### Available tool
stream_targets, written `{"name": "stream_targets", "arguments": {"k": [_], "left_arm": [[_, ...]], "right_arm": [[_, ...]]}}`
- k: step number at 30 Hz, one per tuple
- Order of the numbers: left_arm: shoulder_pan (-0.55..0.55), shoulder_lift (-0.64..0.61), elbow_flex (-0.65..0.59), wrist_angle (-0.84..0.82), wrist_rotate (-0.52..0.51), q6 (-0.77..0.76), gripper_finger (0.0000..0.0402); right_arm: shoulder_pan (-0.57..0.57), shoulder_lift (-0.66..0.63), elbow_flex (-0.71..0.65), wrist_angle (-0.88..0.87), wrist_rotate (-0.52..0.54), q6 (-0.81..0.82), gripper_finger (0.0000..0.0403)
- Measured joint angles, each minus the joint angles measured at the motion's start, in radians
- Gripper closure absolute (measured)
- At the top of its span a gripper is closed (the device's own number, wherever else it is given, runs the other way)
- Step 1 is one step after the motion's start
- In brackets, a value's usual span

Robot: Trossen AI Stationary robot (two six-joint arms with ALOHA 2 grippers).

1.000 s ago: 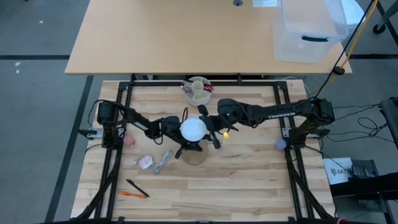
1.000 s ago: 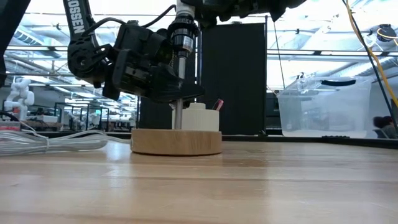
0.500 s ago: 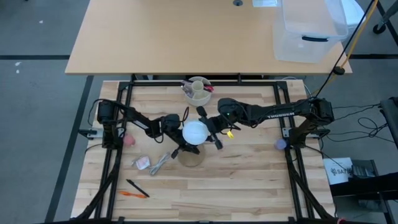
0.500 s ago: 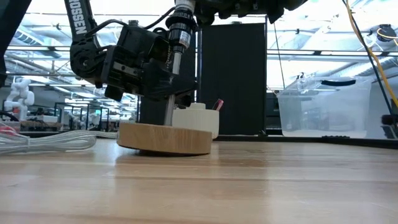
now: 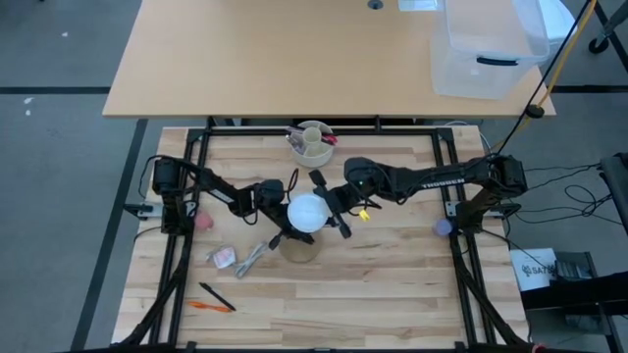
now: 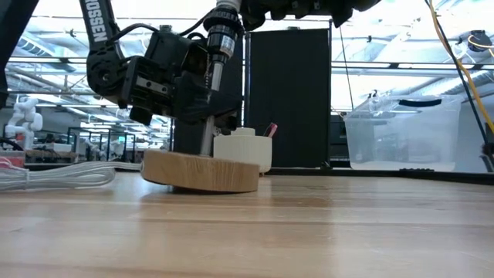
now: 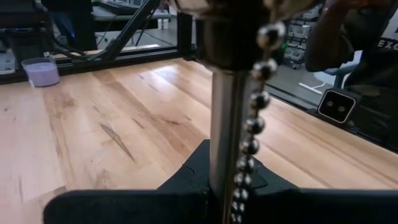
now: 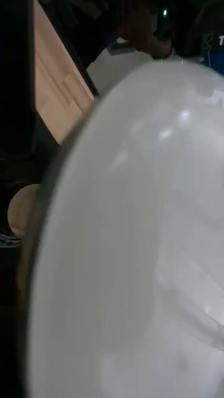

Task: Screw lightbulb
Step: Remove the lightbulb from the wooden lamp

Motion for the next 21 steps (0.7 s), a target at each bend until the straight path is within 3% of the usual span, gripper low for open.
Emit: {"name": "stream_targets", "arguments": {"k": [5, 9, 13, 21], "left_arm": [[0.003, 0.001, -0.002, 0.000, -0.013, 0.006, 0.0379], [0.003, 0.001, -0.002, -0.001, -0.031, 0.004, 0.0379], [0.001, 0.001, -0.002, 0.000, -0.112, 0.000, 0.0379], [0.000, 0.001, -0.003, 0.030, -0.276, -0.024, 0.0379]], "right_arm": [[0.014, -0.002, 0.012, -0.013, 0.115, 0.028, 0.0195], [0.020, -0.005, 0.014, 0.000, 0.127, 0.056, 0.0159], [0.039, -0.006, 0.014, 0.010, 0.133, 0.059, 0.0132], [0.060, -0.006, 0.014, 0.015, 0.281, 0.124, 0.0130]]}}
